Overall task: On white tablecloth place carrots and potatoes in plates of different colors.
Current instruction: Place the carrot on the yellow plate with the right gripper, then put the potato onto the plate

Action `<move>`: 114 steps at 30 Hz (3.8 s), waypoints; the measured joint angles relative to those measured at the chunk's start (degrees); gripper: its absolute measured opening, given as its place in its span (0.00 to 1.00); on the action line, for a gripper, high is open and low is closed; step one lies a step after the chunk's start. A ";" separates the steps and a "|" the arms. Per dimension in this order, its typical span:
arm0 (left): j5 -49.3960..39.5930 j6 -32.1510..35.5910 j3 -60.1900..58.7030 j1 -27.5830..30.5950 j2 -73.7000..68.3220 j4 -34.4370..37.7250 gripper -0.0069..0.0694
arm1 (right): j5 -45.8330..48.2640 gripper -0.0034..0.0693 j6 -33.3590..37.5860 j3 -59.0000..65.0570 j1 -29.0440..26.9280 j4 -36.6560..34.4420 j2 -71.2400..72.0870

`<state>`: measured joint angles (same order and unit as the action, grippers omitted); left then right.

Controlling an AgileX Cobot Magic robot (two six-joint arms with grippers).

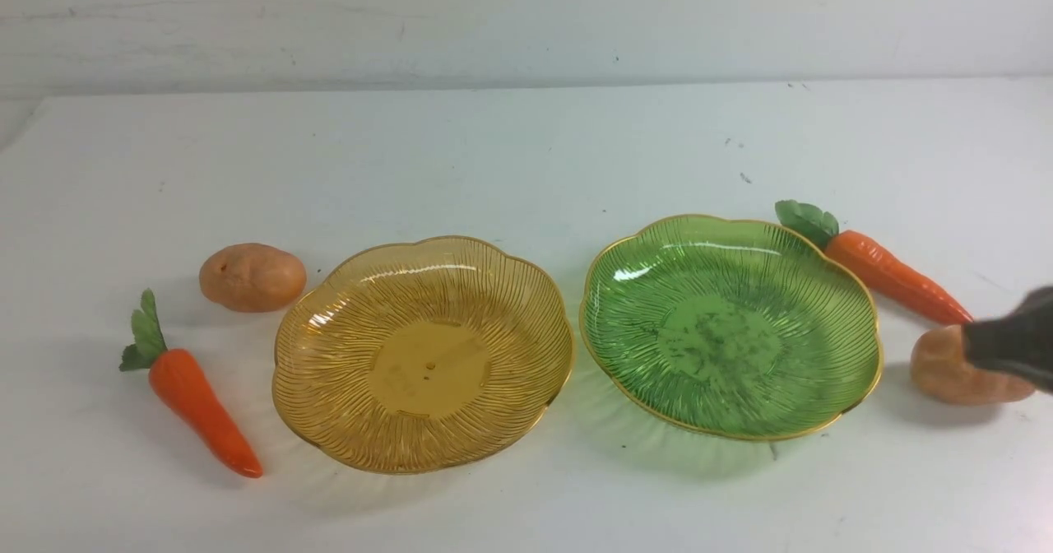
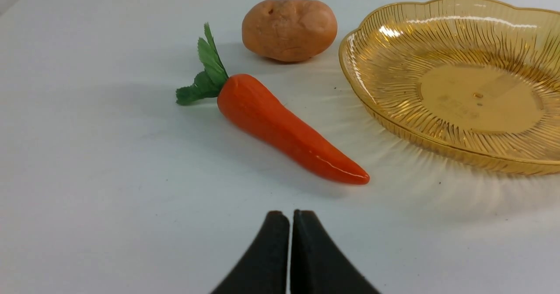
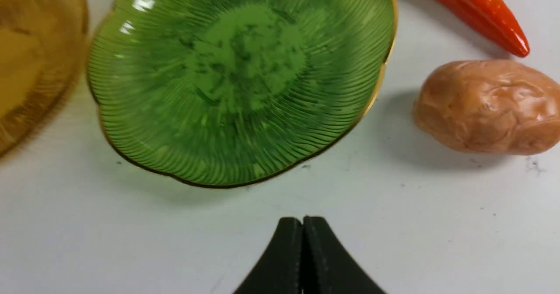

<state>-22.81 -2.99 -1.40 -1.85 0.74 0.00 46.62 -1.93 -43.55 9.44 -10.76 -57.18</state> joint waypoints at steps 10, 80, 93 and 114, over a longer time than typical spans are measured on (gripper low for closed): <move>0.00 0.00 0.00 0.00 0.00 0.00 0.09 | 20.36 0.03 2.62 -38.80 -3.05 10.76 -43.35; 0.00 0.00 0.00 0.00 0.00 0.00 0.09 | 23.22 0.37 10.09 -64.70 18.33 -10.55 -62.50; 0.00 0.00 0.00 0.00 0.00 0.00 0.09 | 14.00 0.77 10.09 -64.90 30.18 -1.05 -67.87; 0.00 0.00 0.00 0.00 0.07 -0.30 0.09 | 24.26 0.07 1.93 -56.50 14.23 18.01 -46.02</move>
<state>-22.81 -2.99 -1.40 -1.85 0.81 -0.30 70.87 0.00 -100.05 23.68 7.25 -103.20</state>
